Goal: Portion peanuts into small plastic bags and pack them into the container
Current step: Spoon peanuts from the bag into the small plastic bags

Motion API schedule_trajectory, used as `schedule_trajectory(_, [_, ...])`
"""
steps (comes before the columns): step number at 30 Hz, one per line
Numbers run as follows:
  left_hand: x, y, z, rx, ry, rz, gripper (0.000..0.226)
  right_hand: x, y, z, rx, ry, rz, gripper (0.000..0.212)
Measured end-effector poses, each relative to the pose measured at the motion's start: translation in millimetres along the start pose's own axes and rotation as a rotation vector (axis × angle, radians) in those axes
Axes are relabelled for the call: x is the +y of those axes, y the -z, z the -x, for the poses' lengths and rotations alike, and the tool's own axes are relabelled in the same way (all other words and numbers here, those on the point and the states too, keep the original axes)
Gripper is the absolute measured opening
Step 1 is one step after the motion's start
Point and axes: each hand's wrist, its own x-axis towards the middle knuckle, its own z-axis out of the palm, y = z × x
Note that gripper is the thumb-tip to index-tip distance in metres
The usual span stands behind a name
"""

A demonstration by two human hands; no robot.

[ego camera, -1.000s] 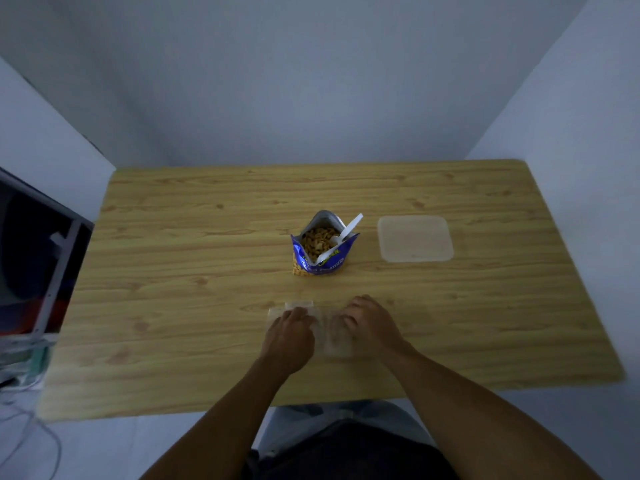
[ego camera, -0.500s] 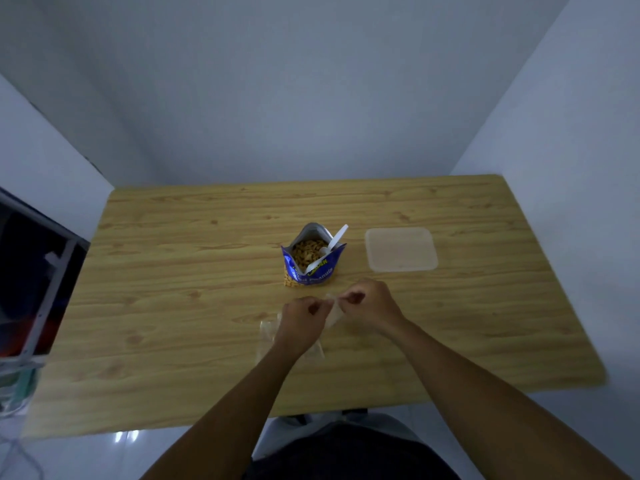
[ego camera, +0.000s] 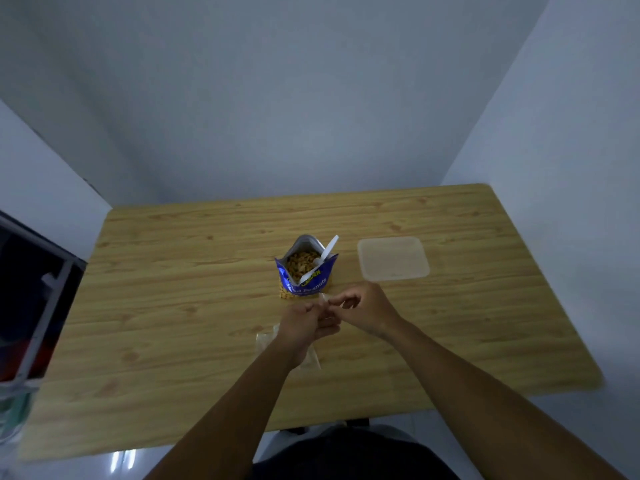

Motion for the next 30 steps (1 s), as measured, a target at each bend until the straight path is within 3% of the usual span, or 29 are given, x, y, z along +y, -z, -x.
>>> schedule_trajectory(8, [3.1, 1.7, -0.3, -0.003, 0.025, -0.04, 0.028, -7.8, 4.0, 2.1, -0.033, 0.004, 0.072, 0.013])
schedule_trajectory(18, [7.8, 5.2, -3.3, -0.043, -0.026, -0.196, 0.022, -13.8, 6.7, -0.7, -0.053, 0.178, 0.358, 0.032])
schedule_trajectory(24, [8.0, 6.7, -7.7, -0.016, -0.083, -0.264, 0.021, -18.3, 6.2, 0.8, -0.032, 0.184, 0.374, 0.035])
schedule_trajectory(30, [7.3, 8.3, -7.5, -0.067, -0.139, -0.331, 0.024, -20.4, 12.1, -1.3, -0.122, 0.158, 0.409, 0.044])
